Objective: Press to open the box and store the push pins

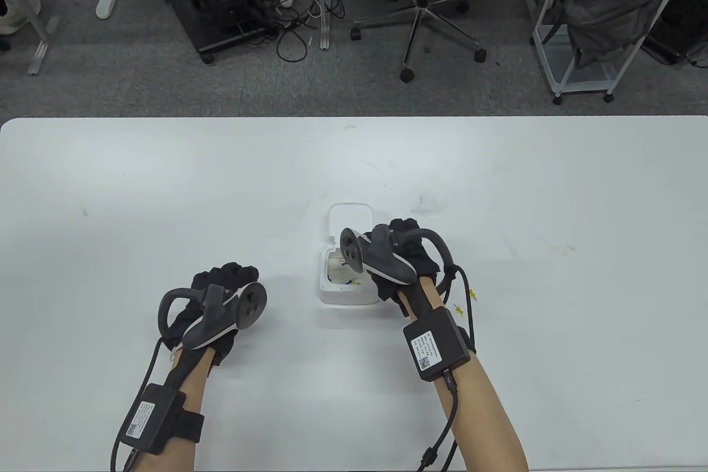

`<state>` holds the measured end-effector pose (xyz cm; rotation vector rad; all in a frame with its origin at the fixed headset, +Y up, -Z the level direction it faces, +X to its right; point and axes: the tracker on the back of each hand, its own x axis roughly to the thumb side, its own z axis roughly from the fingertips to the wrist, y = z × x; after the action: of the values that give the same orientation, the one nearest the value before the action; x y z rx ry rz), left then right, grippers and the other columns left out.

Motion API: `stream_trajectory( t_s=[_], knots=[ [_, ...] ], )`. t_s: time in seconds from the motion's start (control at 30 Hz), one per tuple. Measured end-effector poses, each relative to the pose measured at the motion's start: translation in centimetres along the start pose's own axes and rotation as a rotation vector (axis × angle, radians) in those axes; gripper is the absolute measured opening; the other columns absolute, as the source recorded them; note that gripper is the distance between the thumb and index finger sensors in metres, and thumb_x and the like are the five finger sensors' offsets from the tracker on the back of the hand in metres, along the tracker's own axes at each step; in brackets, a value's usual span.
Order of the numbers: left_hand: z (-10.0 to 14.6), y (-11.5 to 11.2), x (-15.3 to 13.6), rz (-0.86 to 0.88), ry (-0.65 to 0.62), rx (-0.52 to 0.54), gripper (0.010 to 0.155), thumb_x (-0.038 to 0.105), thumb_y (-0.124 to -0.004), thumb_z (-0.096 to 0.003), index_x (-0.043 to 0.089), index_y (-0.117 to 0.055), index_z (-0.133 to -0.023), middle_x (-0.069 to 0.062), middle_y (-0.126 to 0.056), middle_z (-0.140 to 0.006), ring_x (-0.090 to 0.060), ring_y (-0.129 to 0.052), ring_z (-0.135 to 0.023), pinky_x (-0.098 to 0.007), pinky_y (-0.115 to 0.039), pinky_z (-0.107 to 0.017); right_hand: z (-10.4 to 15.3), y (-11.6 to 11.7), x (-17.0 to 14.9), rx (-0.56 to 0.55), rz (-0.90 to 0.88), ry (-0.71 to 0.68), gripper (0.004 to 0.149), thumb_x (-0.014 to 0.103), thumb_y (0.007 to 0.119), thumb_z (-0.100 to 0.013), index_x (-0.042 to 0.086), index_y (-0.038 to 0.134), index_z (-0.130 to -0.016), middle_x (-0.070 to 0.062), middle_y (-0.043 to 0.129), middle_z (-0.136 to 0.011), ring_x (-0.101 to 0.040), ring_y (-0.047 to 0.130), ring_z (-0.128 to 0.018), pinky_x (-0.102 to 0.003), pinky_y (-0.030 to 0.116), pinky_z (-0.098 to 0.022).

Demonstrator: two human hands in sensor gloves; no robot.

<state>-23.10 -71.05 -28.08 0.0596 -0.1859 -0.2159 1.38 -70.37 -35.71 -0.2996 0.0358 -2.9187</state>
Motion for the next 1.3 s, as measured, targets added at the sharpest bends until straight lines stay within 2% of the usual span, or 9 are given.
stream_trajectory(
  t_s=[0.3,0.5,0.77,0.9,1.03,1.2,1.3],
  knots=[
    [0.0,0.0,0.0,-0.001,0.000,0.000,0.050,0.050,-0.069,-0.0517,0.033,-0.073,-0.098,0.006,-0.085,-0.099,-0.018,-0.098,-0.078,-0.048,-0.079,-0.073,-0.2,-0.1,1.0,0.017,-0.030,-0.012,0.041,0.049,0.077,-0.037,0.038,0.076,-0.076,0.011,0.092,-0.076,-0.022,0.090,-0.074,-0.056,0.067,-0.074],
    [0.0,0.0,0.0,0.000,0.000,0.001,0.050,0.050,-0.069,-0.0518,0.032,-0.073,-0.098,0.005,-0.085,-0.099,-0.018,-0.098,-0.078,-0.048,-0.079,-0.072,0.0,-0.2,0.7,0.021,-0.031,-0.011,0.048,0.051,0.077,-0.035,0.037,0.074,-0.081,0.010,0.090,-0.081,-0.022,0.088,-0.077,-0.056,0.066,-0.074],
    [0.0,0.0,0.1,-0.001,-0.002,0.001,0.050,0.050,-0.069,-0.0518,0.032,-0.073,-0.098,0.005,-0.085,-0.099,-0.018,-0.098,-0.078,-0.048,-0.079,-0.073,1.6,0.1,-2.6,0.047,-0.005,0.047,0.048,0.051,0.078,-0.035,0.037,0.075,-0.080,0.010,0.091,-0.082,-0.023,0.089,-0.078,-0.057,0.066,-0.074],
    [0.0,0.0,0.1,-0.001,-0.003,-0.003,0.050,0.050,-0.069,-0.0518,0.033,-0.073,-0.098,0.005,-0.085,-0.099,-0.018,-0.098,-0.078,-0.048,-0.079,-0.073,2.9,1.1,-4.9,0.071,0.029,0.084,0.050,0.053,0.078,-0.034,0.037,0.075,-0.081,0.011,0.091,-0.082,-0.022,0.089,-0.078,-0.057,0.066,-0.074],
    [0.0,0.0,0.1,0.003,-0.003,0.000,0.050,0.050,-0.069,-0.0519,0.032,-0.073,-0.098,0.006,-0.085,-0.099,-0.018,-0.098,-0.078,-0.048,-0.079,-0.073,4.0,2.3,-6.9,0.110,-0.043,0.132,0.051,0.053,0.078,-0.033,0.036,0.075,-0.081,0.010,0.091,-0.083,-0.023,0.089,-0.079,-0.058,0.065,-0.074],
    [0.0,-0.1,0.2,0.004,-0.004,0.001,0.050,0.050,-0.069,-0.0518,0.032,-0.074,-0.098,0.006,-0.085,-0.099,-0.018,-0.098,-0.078,-0.048,-0.079,-0.072,5.2,4.0,-8.1,0.136,0.069,0.146,0.051,0.053,0.079,-0.032,0.037,0.076,-0.081,0.011,0.092,-0.082,-0.022,0.090,-0.079,-0.057,0.066,-0.075],
    [0.0,-0.1,0.2,0.004,-0.004,-0.001,0.050,0.050,-0.069,-0.0519,0.032,-0.073,-0.098,0.005,-0.085,-0.099,-0.018,-0.098,-0.078,-0.048,-0.079,-0.072,5.7,4.9,-8.6,0.157,0.070,0.151,0.051,0.051,0.080,-0.032,0.036,0.077,-0.080,0.011,0.092,-0.081,-0.023,0.090,-0.078,-0.057,0.066,-0.075]
  ],
)
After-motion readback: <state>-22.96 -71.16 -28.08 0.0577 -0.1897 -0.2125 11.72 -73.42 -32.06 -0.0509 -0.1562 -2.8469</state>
